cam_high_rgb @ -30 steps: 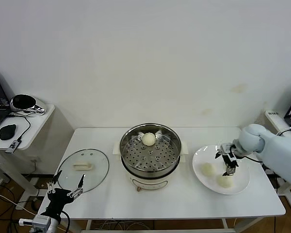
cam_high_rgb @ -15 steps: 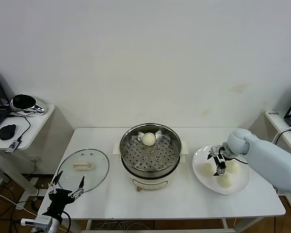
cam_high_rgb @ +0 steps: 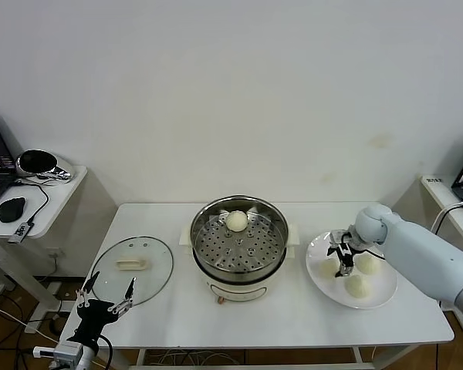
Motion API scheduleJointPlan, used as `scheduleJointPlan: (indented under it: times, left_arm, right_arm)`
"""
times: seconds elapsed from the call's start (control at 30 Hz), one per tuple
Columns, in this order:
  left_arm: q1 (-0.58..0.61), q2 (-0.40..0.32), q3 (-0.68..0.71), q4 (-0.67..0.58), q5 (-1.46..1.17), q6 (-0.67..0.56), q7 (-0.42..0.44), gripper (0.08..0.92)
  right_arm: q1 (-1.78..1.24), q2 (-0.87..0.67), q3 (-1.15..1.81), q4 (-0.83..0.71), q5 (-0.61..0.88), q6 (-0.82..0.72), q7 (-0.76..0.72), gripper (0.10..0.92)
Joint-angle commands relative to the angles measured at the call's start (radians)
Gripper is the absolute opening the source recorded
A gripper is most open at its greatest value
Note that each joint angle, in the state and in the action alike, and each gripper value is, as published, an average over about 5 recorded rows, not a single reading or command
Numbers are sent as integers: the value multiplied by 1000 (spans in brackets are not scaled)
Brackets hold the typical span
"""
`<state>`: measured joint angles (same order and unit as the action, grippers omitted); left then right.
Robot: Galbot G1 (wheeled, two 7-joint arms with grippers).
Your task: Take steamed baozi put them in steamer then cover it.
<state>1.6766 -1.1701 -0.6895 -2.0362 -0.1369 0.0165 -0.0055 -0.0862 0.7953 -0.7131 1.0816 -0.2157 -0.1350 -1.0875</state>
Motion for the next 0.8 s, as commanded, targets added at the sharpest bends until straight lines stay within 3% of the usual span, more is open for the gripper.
scheduleJointPlan:
  times: [0.03,0.47,0.8]
  left_arm:
    - [0,1,0,-2,-1,1,1,823]
    - [2,3,-2,-10,-3,1,1,823]
    - [-2,17,-1,-19,-10,4,2,823]
  right_arm:
    - [6,5,-5,8,15,-6,-26,618]
    - [119,-65,-70,94,96,-22,-85,515]
    - [466,-181,-245,246,315,-100,-112,505]
